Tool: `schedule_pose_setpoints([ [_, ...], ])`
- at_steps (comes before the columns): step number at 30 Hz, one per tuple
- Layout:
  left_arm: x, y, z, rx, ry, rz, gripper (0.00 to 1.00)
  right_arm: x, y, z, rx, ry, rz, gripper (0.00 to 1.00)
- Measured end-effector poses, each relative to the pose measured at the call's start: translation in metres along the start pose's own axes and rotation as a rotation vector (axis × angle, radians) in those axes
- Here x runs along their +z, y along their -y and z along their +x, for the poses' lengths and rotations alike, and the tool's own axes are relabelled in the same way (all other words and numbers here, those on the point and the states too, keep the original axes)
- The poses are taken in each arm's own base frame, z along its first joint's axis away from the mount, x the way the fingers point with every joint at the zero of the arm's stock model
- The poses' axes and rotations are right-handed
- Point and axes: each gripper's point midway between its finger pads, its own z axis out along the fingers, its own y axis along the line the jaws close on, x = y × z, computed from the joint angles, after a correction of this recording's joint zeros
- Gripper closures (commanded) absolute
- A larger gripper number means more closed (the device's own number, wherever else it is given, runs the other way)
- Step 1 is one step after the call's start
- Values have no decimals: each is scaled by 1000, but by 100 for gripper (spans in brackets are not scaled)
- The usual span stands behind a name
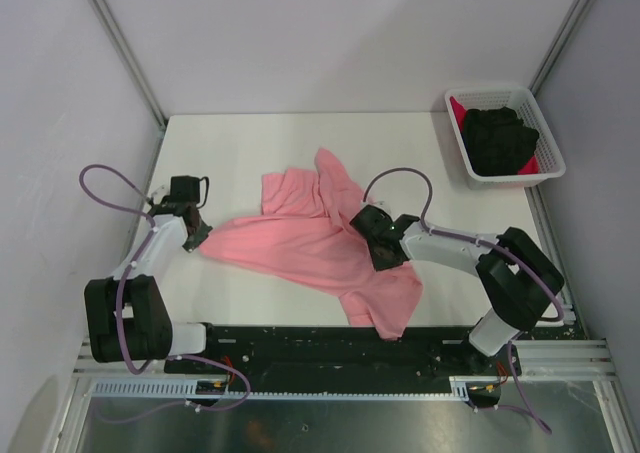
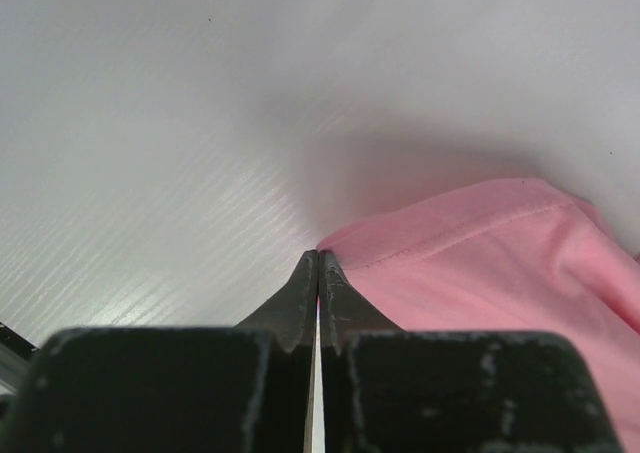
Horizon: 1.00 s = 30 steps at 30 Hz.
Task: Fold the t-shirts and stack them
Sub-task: Flatten out the tshirt
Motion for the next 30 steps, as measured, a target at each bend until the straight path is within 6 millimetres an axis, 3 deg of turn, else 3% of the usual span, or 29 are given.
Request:
schedule_pose_setpoints([
  [3, 1, 1, -1, 0, -2, -2, 100, 5, 12, -3, 27, -12, 21, 97],
  [5, 1, 3, -2, -1, -2, -2, 100, 9, 28, -12, 90, -12, 42, 99],
  [11, 2, 3, -3, -2, 1, -6, 100, 20, 111, -43, 387, 12, 134, 100],
  [15, 2, 3, -3, -7, 0, -6, 100, 25, 151, -50, 537, 16, 152, 93],
  [17, 2, 3, -3, -8, -2, -5, 100, 27, 159, -52, 579, 12, 146, 84],
  [21, 3, 2, 2, -5, -15, -4, 100, 33, 166, -54, 636, -6, 120, 55],
  [23, 3, 1, 5, -4, -21, -1, 100, 32, 168, -51, 646, -16, 119, 46],
  [26, 2, 1, 8, -5, -29, 9, 100, 23, 167, -50, 651, -16, 108, 45],
  [30, 2, 2, 10, -5, -39, 18, 100, -6, 163, -53, 674, 53, 64, 48],
])
